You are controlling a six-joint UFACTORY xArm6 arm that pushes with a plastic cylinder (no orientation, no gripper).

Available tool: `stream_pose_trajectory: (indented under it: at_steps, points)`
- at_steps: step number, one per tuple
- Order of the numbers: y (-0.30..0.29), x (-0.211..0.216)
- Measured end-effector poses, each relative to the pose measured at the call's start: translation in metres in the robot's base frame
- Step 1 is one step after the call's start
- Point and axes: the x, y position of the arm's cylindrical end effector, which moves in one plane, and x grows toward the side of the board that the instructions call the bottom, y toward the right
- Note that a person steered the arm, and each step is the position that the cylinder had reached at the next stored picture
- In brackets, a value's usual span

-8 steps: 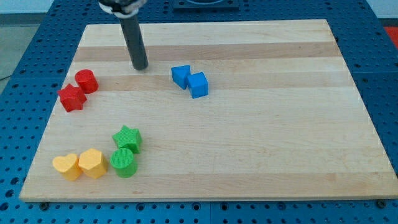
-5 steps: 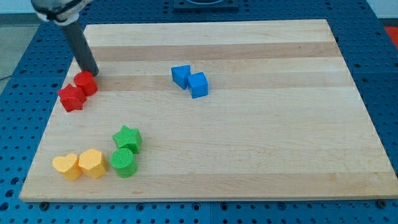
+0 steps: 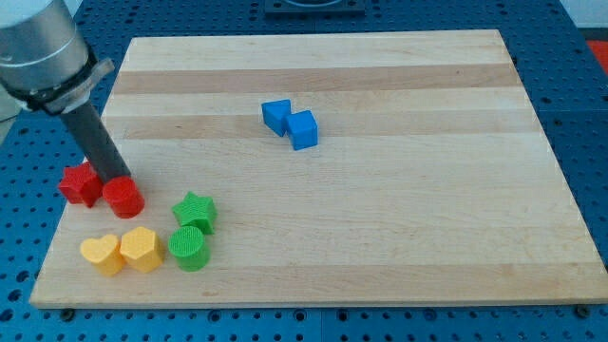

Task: Place the red blocks above the yellow blocks

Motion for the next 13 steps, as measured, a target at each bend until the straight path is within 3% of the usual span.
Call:
stream_pose_trajectory:
  at_steps: [1, 2, 3, 4, 7, 9, 12, 13]
  points:
    - [0.003, 0.006]
    - [-0.002, -0.033]
    - [-0.039, -0.059]
    - [-0.061, -0.059]
    - [-0.054, 0.023]
    - [-0.06, 0.022]
    - [-0.006, 0.041]
    - [-0.039, 0.025]
